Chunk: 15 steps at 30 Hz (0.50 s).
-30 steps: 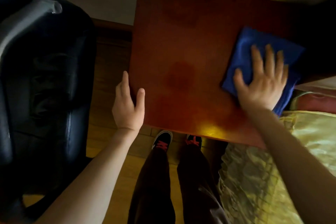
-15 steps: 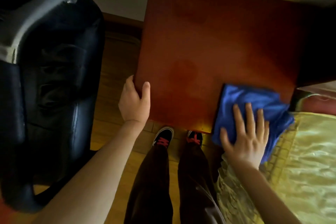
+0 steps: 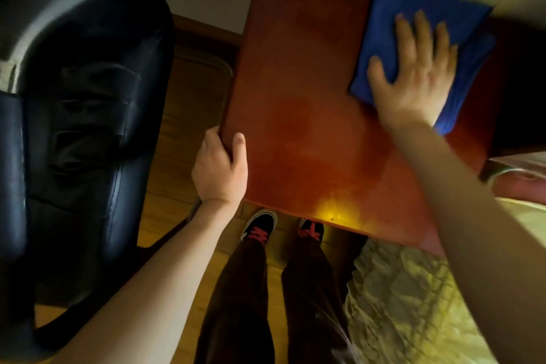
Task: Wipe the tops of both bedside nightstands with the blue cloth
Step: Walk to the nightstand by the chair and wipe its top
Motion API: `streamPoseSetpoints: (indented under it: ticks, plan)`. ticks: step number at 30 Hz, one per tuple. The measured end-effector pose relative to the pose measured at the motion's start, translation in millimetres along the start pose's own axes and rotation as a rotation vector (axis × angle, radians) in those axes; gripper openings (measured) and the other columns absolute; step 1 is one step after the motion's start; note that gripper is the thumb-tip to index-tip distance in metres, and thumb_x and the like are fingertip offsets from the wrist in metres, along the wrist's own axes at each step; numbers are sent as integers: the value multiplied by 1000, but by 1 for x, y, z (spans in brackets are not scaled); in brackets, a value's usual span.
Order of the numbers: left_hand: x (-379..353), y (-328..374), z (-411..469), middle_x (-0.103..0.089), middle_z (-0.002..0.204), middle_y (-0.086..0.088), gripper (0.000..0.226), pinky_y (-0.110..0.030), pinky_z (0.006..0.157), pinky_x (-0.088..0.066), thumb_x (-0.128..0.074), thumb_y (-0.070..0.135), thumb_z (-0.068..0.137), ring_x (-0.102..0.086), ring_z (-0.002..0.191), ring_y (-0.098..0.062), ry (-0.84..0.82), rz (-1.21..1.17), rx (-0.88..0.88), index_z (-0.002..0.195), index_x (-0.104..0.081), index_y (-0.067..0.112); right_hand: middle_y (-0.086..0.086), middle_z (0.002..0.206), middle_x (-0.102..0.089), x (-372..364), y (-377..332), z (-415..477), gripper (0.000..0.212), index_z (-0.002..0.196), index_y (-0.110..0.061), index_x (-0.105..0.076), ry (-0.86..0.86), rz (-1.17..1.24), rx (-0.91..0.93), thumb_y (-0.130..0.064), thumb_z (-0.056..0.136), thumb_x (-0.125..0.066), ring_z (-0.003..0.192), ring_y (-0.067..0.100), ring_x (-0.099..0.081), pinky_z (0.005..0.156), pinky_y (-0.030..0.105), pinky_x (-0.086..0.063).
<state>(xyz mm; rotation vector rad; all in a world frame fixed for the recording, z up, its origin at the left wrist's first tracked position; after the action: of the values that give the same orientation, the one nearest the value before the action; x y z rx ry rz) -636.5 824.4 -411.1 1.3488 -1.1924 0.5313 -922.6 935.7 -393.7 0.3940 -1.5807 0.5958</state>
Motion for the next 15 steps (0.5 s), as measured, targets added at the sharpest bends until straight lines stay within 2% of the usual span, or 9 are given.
streamPoseSetpoints:
  ticks: [4, 8, 11, 15]
  plan:
    - [2, 2, -1, -67, 106, -7, 54, -24, 60, -40, -33, 53, 95, -66, 85, -25, -25, 4, 6, 119, -53, 9, 1, 158, -33, -1, -6, -119, 66, 149, -29, -37, -34, 29, 62, -50, 89, -50, 147, 32, -24, 118, 50, -17]
    - [1, 3, -1, -65, 104, -4, 53, -16, 56, -34, -32, 53, 95, -59, 80, -14, -36, 8, 13, 120, -53, 11, -2, 160, -27, -3, -11, -227, 70, 151, -32, -32, -150, 19, 111, -49, 86, -54, 150, 30, -16, 118, 55, -16]
    - [-1, 1, -2, -66, 104, -4, 51, -18, 58, -35, -32, 52, 95, -63, 82, -19, -13, 22, -1, 118, -54, 11, 1, 157, -35, -5, -15, -188, 67, 149, -33, -37, -123, 28, 139, -51, 86, -53, 146, 32, -25, 116, 55, -20]
    - [-3, 1, -2, -68, 104, -7, 52, -22, 57, -32, -33, 51, 93, -65, 83, -26, 40, 50, -12, 117, -55, 9, 0, 157, -36, -8, -35, -49, 65, 148, -34, -38, 13, -1, 100, -56, 88, -41, 146, 31, -28, 117, 49, -20]
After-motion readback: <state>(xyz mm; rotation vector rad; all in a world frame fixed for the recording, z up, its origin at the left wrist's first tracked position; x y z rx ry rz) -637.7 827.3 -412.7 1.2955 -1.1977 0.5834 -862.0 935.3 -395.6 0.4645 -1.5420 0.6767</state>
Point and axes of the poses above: each hand's wrist, its own z-axis towards the middle knuckle, its own x-axis out of the back of the hand, y = z × x, the point moved 2 cm from there along z, towards the middle knuckle
